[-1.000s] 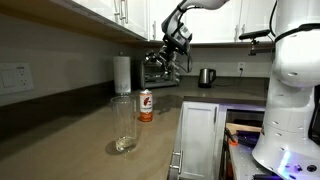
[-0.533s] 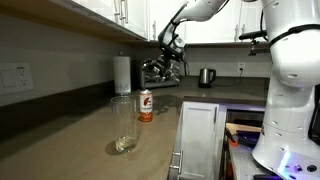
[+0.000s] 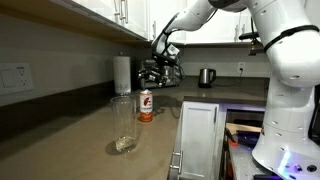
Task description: Pour the contents of the can into the glass
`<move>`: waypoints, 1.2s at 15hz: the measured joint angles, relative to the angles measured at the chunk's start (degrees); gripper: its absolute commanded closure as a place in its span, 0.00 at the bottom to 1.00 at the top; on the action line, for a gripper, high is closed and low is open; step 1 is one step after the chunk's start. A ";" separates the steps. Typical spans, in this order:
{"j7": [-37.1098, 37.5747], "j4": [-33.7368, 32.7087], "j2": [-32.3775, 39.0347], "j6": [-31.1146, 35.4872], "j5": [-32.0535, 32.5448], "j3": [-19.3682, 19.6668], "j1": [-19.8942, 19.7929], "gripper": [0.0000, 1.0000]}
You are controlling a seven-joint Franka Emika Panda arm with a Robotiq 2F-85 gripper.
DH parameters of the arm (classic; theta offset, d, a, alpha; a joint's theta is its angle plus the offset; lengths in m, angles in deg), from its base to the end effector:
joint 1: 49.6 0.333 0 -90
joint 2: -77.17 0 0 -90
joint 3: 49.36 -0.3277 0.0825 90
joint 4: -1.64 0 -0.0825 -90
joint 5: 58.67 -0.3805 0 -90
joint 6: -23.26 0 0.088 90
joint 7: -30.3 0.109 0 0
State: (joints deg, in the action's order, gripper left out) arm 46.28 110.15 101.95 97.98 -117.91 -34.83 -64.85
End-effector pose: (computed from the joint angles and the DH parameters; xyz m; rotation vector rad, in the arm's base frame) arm 0.5277 -0.1637 0.3039 -1.6434 1.0370 0.8860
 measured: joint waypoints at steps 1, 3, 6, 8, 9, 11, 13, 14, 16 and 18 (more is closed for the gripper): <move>0.61 -0.02 -0.01 0.00 0.27 -0.03 0.29 0.00; 1.27 -0.20 -0.02 0.00 0.37 -0.04 0.63 0.00; 1.34 -0.26 -0.01 0.01 0.39 -0.02 0.62 0.00; 1.35 0.01 0.24 0.05 -0.03 0.00 0.54 0.00; 1.35 0.29 0.52 0.05 -0.22 0.02 0.43 0.00; 1.35 1.27 1.27 0.04 -1.11 0.18 0.17 0.00; 1.35 2.50 2.16 0.00 -2.17 0.33 -0.17 0.00; 1.35 3.08 2.55 0.00 -2.60 0.37 -0.32 0.00; 1.37 3.98 3.13 -0.01 -3.81 0.44 -0.40 0.00; 1.64 4.25 3.45 -0.38 -4.78 0.41 -0.39 0.00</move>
State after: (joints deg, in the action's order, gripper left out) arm 47.92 114.40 105.39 97.60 -122.69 -34.42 -65.24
